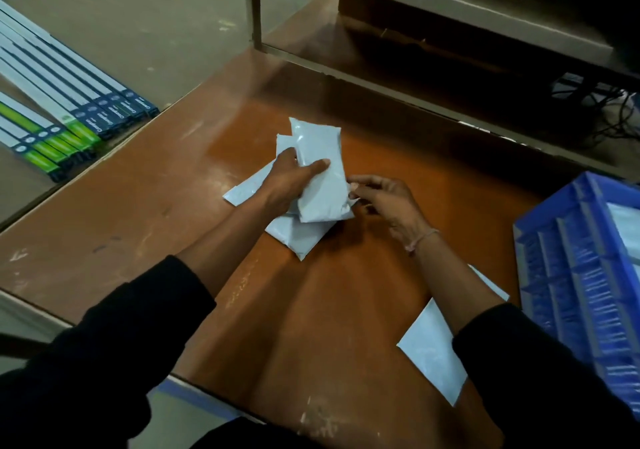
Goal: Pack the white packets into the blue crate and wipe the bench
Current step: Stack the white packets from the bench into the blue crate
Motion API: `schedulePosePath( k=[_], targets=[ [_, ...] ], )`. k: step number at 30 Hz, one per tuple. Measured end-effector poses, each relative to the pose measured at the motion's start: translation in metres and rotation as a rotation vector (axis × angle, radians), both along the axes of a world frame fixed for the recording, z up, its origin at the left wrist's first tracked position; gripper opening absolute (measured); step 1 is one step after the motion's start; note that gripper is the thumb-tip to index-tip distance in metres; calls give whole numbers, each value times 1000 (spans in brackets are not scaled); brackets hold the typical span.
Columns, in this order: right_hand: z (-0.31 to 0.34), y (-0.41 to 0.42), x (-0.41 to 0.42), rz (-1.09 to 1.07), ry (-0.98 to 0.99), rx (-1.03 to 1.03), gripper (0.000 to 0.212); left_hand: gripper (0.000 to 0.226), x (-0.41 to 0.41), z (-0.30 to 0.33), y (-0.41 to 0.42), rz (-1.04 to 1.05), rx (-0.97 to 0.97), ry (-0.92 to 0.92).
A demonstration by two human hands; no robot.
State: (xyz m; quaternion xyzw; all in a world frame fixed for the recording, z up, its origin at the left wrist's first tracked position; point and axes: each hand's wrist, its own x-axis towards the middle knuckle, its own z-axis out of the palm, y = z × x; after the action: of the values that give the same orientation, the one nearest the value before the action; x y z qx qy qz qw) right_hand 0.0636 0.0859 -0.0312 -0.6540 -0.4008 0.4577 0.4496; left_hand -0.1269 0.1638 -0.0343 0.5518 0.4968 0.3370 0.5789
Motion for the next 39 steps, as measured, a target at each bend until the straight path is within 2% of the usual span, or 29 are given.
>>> schedulePosePath(
  k=[2,3,5,7,8,11,15,19,23,26,29,33,36,39],
  targets=[
    [-14,15,-2,-107,-86,-69,8,49,-16,-1,3,67,9,-10],
    [-19,21,-5,-154,-170,-113,15,43,-25,0,3,77,9,-15],
    [-30,35,-13,-185,-311,-212,40,38,-43,-1,2,68,-17,-22],
    [-31,45,-24,-170,-352,-317,79,40,-59,-2,-1,52,-37,12],
    [-30,48,-29,-148,-373,-353,90,40,-66,-3,-2,47,-48,37],
    [-26,55,-39,-44,-491,-450,91,35,-76,-3,-6,30,-63,98],
    [-25,55,-39,-25,-667,-506,101,33,-79,0,-9,29,-60,135],
    [-25,50,-25,-21,-732,-493,90,34,-73,-1,-11,-5,-15,127],
    [-9,34,2,-113,-539,-350,70,44,-60,-1,-16,-26,19,96],
    [17,16,36,-115,-515,-283,61,48,-46,2,-23,-37,51,71],
    [53,-5,70,-39,-505,-267,36,54,-27,4,-29,-71,67,67],
    [114,-37,106,88,-481,-220,40,58,5,11,-37,-103,74,84],
    [133,-57,123,143,-408,-176,40,61,37,17,-52,-158,55,93],
    [136,-77,135,107,-330,-116,35,55,74,25,-74,-189,-37,-35]
  ],
)
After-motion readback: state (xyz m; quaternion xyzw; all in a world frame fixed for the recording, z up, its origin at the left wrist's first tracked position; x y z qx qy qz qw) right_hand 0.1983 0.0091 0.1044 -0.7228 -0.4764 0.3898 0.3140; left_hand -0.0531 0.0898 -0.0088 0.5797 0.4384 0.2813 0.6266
